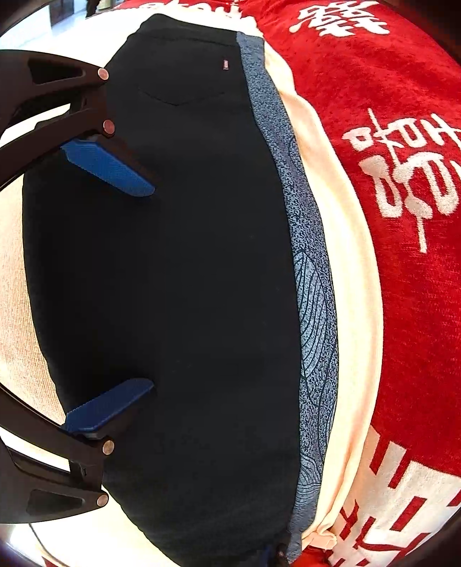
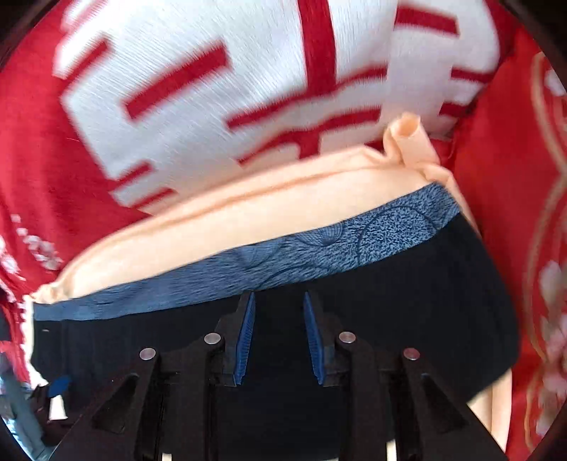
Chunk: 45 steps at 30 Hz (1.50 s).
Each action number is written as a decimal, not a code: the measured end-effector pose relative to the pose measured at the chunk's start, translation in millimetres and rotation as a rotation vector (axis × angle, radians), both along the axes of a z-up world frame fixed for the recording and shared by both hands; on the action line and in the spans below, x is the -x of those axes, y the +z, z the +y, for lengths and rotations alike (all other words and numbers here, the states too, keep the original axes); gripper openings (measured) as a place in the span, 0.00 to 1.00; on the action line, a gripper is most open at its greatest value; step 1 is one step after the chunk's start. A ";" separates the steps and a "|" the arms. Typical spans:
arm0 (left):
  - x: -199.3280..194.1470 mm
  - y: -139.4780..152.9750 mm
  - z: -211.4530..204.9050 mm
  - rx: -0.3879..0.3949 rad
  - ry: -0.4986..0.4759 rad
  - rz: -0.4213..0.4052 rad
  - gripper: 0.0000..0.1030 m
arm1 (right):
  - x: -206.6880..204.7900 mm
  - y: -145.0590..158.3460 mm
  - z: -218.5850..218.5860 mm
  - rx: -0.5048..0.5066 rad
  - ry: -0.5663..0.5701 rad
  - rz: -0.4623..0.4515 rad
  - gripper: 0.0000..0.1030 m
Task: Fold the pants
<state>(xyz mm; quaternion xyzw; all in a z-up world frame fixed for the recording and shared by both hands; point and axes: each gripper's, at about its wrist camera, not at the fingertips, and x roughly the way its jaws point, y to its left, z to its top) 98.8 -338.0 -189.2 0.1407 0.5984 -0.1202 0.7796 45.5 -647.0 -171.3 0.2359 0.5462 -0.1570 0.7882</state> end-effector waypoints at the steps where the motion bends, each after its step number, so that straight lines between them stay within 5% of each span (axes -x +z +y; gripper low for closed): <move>1: 0.9 0.3 -0.4 0.002 0.005 0.001 1.00 | -0.5 0.1 -3.8 0.024 -0.007 -0.003 0.27; 4: 1.0 -0.8 0.5 0.005 0.015 0.003 1.00 | 6.4 7.3 -19.0 0.123 -0.078 0.065 0.31; 7: 0.9 -1.3 0.8 0.003 0.019 0.011 1.00 | 29.8 23.2 -20.9 0.031 -0.098 0.038 0.33; 10: 0.3 -1.2 -0.9 -0.009 0.012 0.016 1.00 | 61.6 34.4 -4.4 -0.036 -0.090 0.012 0.59; 11: -1.9 -2.2 -1.1 -0.014 0.010 0.017 1.00 | 74.5 36.4 3.4 -0.066 -0.090 0.006 0.60; 21: -3.4 -1.4 -10.7 -0.063 -0.006 0.015 1.00 | 166.3 10.6 40.1 -0.338 -0.233 0.017 0.60; 36: -0.8 5.2 -36.0 -0.121 -0.013 -0.003 1.00 | 159.0 -15.2 29.0 -0.389 -0.219 -0.055 0.60; 45: -8.8 16.5 -62.2 -0.172 0.002 0.054 1.00 | 165.0 -25.0 19.7 -0.473 -0.266 -0.099 0.60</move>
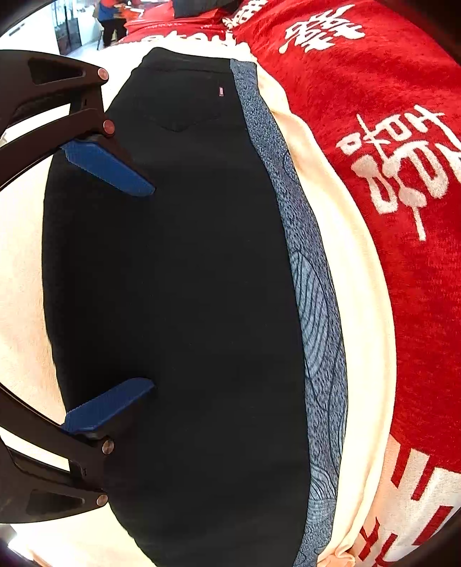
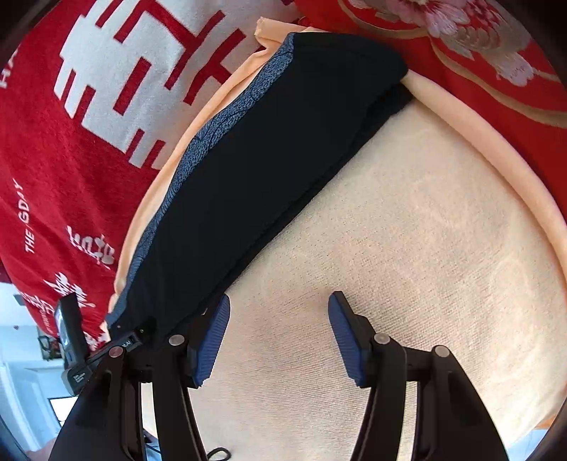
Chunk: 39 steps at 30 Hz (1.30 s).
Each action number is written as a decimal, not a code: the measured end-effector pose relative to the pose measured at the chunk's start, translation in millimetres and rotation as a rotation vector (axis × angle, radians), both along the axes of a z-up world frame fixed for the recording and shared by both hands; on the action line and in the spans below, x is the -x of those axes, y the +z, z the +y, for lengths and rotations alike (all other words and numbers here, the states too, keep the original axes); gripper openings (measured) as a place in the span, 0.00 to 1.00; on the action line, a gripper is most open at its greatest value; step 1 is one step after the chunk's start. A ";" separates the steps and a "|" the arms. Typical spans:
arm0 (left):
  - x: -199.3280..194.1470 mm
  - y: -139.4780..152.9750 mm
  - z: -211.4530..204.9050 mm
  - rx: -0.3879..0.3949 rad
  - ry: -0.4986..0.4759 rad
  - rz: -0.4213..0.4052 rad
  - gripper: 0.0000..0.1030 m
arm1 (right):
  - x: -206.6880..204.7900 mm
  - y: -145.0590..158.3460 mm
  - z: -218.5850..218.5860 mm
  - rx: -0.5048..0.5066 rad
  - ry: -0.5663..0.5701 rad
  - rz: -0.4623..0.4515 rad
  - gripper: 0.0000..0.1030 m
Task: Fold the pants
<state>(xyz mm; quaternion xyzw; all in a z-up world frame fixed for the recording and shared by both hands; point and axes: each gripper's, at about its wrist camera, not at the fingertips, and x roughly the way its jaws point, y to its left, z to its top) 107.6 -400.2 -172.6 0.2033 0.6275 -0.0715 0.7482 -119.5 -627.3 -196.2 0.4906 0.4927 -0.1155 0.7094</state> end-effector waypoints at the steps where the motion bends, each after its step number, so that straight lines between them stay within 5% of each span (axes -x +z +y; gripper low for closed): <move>1: 0.3 1.2 -2.9 0.008 0.001 0.009 1.00 | 1.8 -0.9 -1.5 -0.015 -0.014 -0.009 0.60; 15: 7.4 13.0 -91.2 0.060 -0.079 0.046 1.00 | 6.3 -2.9 -13.6 -0.080 -0.076 -0.050 0.60; 39: 5.1 -1.9 -209.3 0.111 -0.156 0.036 1.00 | 8.7 14.6 -42.8 -0.023 -0.186 -0.080 0.60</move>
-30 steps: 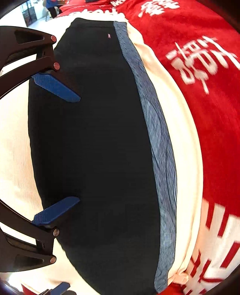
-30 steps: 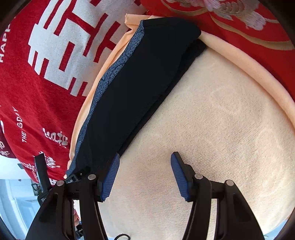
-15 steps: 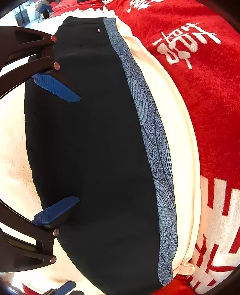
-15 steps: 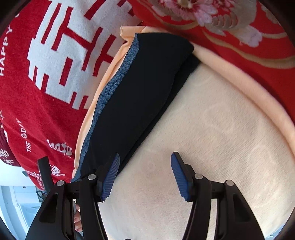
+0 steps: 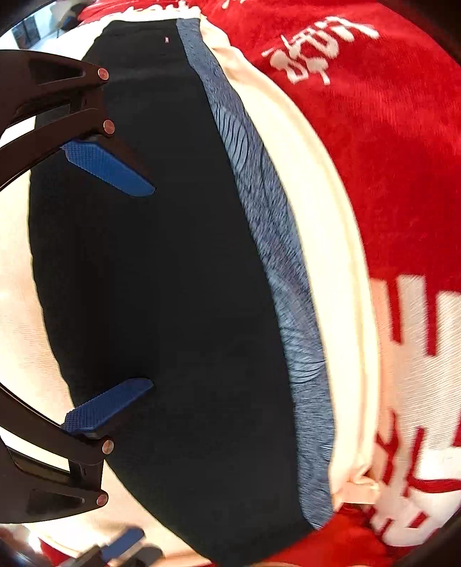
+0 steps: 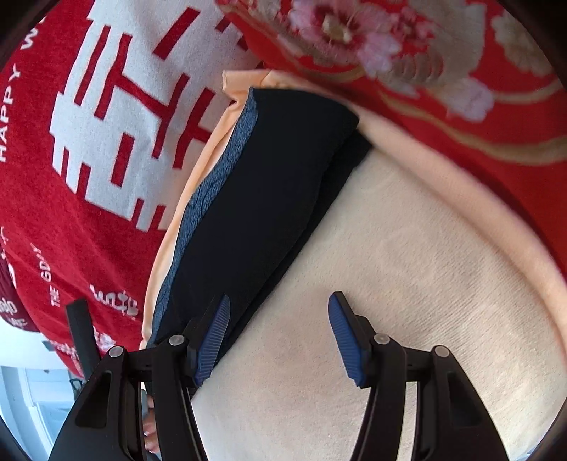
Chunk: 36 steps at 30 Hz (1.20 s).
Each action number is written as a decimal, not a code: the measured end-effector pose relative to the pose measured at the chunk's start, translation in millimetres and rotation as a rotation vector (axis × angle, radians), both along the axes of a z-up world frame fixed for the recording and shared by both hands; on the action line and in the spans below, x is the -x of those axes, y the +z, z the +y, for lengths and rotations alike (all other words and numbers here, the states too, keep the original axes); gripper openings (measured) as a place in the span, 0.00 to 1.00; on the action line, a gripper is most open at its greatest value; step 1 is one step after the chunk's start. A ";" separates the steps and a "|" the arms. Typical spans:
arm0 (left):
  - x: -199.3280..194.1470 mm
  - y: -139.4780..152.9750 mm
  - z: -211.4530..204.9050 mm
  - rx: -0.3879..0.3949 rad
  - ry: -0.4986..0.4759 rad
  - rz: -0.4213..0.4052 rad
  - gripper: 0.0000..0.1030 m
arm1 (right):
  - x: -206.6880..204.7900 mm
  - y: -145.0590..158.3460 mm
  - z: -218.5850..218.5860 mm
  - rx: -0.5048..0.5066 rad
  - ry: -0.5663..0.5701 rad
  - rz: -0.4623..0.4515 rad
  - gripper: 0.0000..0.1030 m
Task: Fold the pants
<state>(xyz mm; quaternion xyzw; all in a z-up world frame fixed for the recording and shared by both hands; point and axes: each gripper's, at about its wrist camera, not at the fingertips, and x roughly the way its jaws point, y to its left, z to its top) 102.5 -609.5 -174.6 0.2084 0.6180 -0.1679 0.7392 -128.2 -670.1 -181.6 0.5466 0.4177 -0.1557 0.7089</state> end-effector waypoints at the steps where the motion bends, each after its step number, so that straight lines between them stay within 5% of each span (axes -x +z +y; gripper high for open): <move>1: -0.4 -3.4 -4.0 0.002 0.002 -0.003 1.00 | 0.0 1.5 -2.8 0.007 -0.011 0.003 0.60; 4: -4.4 -5.0 -8.9 0.037 0.025 0.006 1.00 | -2.6 4.4 -12.0 0.018 -0.042 0.004 0.59; 6: -5.1 -5.0 -10.8 0.048 0.031 0.011 1.00 | -9.1 4.4 -20.2 0.022 -0.054 -0.001 0.40; 8: -5.2 -4.3 -16.4 0.046 0.026 0.008 1.00 | -20.5 5.7 -26.9 0.055 -0.041 0.028 0.09; 9: -4.3 -3.2 -19.7 0.040 0.022 0.004 1.00 | -25.2 10.4 -29.0 0.075 -0.036 0.020 0.08; 13: -2.8 -2.4 -31.3 0.034 0.018 -0.012 1.00 | -32.7 25.1 -27.2 0.190 0.018 0.037 0.08; 16: -4.4 -4.5 -32.1 0.048 0.033 -0.003 1.00 | -22.2 9.4 -32.8 0.102 0.004 0.053 0.12; 20: 3.8 -4.4 -33.4 0.055 0.029 -0.005 1.00 | -11.9 5.7 -23.4 0.027 0.028 -0.023 0.45; 25: 2.9 -3.5 -43.1 0.059 0.028 -0.004 1.00 | -1.6 -15.7 -22.4 -0.075 -0.070 -0.043 0.45; 36: 0.4 -8.9 0.9 0.096 0.018 -0.008 1.00 | -29.9 -25.8 -26.3 0.006 -0.203 -0.190 0.45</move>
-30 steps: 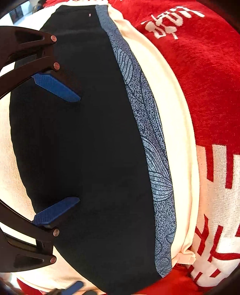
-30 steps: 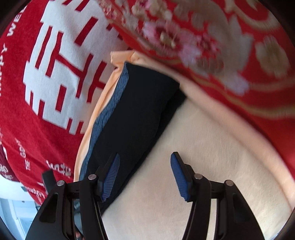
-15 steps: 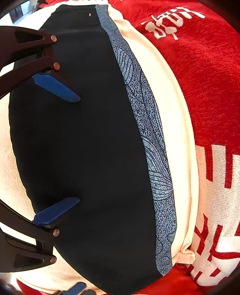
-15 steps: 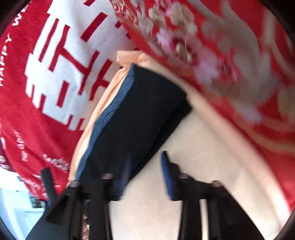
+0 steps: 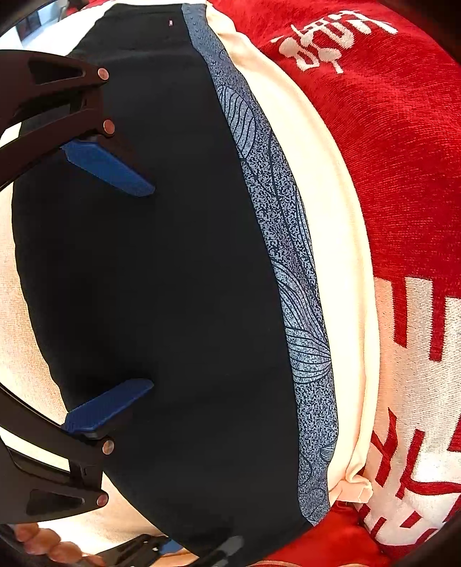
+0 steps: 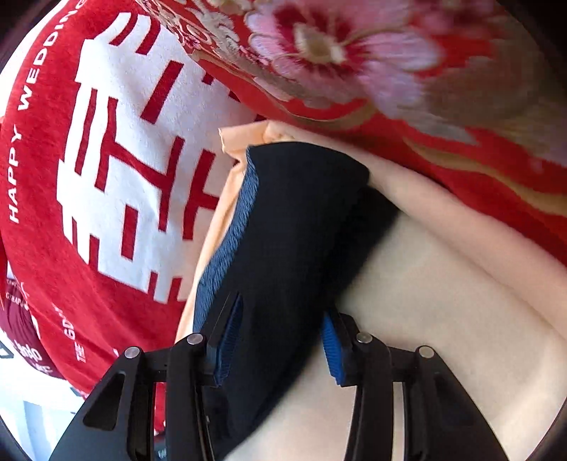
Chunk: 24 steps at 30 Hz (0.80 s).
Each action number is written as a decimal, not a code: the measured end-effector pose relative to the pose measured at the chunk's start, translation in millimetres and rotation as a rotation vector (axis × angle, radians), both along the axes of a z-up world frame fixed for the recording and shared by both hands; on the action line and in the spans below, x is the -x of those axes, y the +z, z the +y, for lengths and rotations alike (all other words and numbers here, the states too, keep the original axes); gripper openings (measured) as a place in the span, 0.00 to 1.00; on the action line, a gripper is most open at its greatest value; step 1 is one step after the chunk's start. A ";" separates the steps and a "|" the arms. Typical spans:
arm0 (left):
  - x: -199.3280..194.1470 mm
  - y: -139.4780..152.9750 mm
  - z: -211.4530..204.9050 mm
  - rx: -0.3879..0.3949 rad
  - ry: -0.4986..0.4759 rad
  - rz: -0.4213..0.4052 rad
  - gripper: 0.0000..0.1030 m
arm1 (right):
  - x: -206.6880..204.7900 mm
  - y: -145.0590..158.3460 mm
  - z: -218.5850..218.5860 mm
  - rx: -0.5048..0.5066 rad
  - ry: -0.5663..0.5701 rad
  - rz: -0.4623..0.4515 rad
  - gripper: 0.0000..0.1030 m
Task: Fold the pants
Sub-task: 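Grasp the folded trouser end with the right tool and lift it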
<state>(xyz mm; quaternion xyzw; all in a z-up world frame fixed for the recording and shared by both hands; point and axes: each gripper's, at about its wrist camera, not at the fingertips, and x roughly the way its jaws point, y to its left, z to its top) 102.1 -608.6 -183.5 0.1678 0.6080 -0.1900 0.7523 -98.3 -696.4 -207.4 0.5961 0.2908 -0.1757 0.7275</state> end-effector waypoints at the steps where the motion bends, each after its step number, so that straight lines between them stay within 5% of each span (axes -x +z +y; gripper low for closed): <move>1: 0.0 0.1 3.5 0.004 -0.002 0.000 1.00 | -3.9 -0.1 -1.7 -0.018 -0.002 -0.003 0.47; 3: 0.4 3.0 5.5 0.011 0.000 0.006 1.00 | -10.0 1.7 -5.8 -0.055 0.016 0.034 0.33; 4: -0.6 6.0 6.8 0.016 0.008 0.002 0.92 | -11.6 3.5 -6.5 -0.058 0.031 0.049 0.15; 5: 4.8 14.6 13.5 0.032 0.018 -0.011 0.74 | -13.4 10.8 -7.0 -0.043 0.061 0.048 0.15; 7: 7.0 24.8 16.5 0.068 0.009 -0.014 0.65 | -18.5 29.0 -3.0 0.033 0.124 0.058 0.14; 24: 27.2 5.9 13.7 0.164 -0.094 -0.091 0.70 | -65.7 138.1 82.6 0.439 0.429 0.058 0.14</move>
